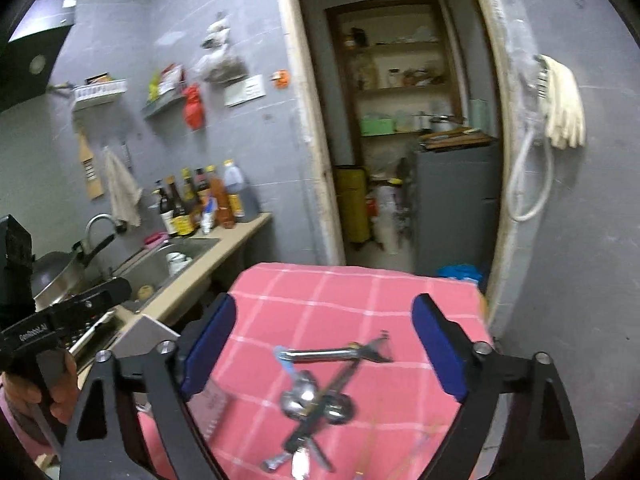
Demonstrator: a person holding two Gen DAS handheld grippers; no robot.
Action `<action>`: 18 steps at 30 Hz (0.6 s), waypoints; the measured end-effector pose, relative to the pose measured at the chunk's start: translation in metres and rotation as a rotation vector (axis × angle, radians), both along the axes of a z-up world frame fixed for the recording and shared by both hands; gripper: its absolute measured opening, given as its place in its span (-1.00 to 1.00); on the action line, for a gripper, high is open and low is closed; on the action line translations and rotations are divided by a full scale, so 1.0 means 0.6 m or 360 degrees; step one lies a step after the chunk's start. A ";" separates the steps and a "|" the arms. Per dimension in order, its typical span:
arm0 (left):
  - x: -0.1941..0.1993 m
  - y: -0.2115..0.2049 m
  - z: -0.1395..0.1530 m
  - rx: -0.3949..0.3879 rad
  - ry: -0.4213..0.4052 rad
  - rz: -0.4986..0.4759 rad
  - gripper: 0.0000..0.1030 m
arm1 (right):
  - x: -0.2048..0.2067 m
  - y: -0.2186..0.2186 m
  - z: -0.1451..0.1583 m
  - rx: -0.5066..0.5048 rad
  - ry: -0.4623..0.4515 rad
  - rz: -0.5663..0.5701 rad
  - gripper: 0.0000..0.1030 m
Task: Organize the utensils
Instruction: 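Move both tools back over the utensil pile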
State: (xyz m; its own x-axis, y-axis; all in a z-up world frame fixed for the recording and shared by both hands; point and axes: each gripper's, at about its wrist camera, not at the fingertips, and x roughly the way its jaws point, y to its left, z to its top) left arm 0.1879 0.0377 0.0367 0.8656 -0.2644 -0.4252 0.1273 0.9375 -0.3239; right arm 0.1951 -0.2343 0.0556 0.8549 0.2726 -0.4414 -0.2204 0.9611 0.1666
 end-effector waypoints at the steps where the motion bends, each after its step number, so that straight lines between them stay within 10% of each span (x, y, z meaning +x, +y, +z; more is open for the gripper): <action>1: 0.004 -0.010 -0.001 0.0003 0.0002 -0.0017 0.71 | 0.002 -0.014 -0.002 0.0003 0.0004 -0.0019 0.83; 18: 0.135 -0.143 -0.132 0.0093 0.0522 -0.0110 0.73 | 0.089 -0.109 -0.214 0.0290 0.0514 0.0126 0.84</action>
State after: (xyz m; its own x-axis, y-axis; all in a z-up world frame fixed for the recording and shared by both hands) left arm 0.2688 -0.0483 -0.0423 0.6611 -0.2847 -0.6942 0.0894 0.9485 -0.3039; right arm 0.2487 -0.2996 -0.0730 0.6526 0.4312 -0.6230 -0.2010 0.8913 0.4064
